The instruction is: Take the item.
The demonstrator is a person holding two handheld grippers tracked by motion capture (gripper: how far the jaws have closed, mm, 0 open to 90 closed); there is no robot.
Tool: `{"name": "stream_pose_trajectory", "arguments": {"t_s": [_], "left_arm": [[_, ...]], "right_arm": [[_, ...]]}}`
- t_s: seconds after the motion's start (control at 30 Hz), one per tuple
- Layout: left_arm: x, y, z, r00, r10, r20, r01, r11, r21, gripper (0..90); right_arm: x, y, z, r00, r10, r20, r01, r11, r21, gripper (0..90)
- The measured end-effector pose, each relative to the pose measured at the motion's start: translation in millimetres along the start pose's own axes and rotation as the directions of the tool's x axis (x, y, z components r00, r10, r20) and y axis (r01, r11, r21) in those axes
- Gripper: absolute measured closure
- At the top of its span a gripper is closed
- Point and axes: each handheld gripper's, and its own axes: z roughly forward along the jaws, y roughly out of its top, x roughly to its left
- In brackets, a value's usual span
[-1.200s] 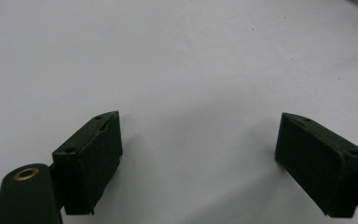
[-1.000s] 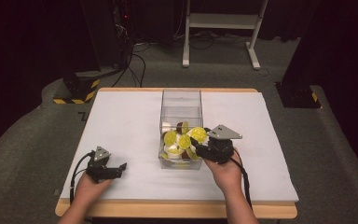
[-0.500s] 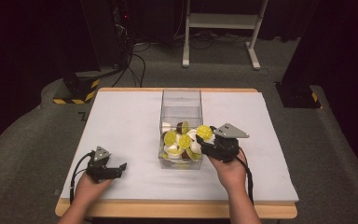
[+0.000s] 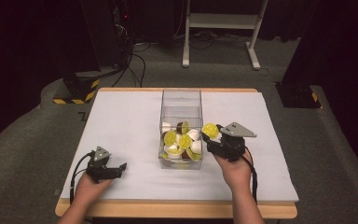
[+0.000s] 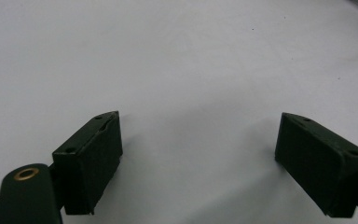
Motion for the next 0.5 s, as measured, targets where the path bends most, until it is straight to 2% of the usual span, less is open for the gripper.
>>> {"name": "stream_pose_trajectory", "arguments": {"t_s": [0.5], "left_arm": [[0.2,0.1,-0.1,1.0,0.001,0.001,-0.001,1.0,0.001,15.0]], "right_arm": [[-21.8,-6.7,-10.0,0.9974,0.032,0.064,-0.032,0.999,0.006,37.7]]}}
